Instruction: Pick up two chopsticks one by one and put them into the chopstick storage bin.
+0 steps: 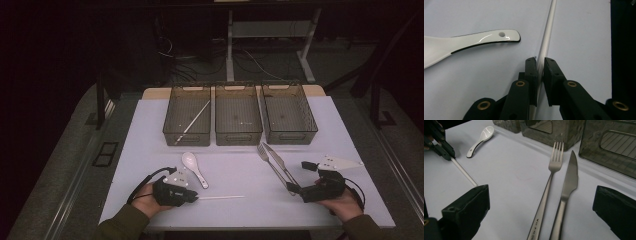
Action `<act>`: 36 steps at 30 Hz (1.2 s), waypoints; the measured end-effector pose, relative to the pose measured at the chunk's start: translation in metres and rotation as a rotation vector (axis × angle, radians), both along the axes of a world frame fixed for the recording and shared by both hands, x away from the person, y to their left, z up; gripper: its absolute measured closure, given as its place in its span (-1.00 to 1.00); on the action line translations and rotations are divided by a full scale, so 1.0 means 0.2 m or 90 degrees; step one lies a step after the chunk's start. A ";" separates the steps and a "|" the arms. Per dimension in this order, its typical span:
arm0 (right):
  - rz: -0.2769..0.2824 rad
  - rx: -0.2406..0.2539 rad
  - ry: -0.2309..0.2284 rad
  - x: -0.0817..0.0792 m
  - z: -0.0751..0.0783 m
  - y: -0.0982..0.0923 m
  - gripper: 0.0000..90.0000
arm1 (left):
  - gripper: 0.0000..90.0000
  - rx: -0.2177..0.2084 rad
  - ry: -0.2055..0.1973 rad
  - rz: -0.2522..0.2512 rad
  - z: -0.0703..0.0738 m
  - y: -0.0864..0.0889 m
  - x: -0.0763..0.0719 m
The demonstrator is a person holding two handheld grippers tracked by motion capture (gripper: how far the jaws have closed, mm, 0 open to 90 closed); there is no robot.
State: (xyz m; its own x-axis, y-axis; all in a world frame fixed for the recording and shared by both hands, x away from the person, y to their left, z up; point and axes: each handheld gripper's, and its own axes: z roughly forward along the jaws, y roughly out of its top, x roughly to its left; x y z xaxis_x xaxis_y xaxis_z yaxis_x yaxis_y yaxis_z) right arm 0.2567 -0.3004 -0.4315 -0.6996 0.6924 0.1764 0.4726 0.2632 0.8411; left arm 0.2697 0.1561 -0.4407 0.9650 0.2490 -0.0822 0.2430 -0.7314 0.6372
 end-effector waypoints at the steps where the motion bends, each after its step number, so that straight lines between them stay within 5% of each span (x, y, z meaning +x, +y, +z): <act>1: 0.001 0.001 0.001 0.00 0.00 0.00 -0.98 | 0.80 0.002 -0.003 -0.003 0.00 0.00 0.00; 6: 0.001 0.002 0.000 -0.01 0.00 0.00 -0.98 | 0.86 0.000 0.001 -0.015 0.00 0.00 0.00; 36: 0.005 -0.006 0.000 0.00 -0.02 0.02 -0.98 | 0.86 -0.029 0.019 0.042 0.07 0.01 0.02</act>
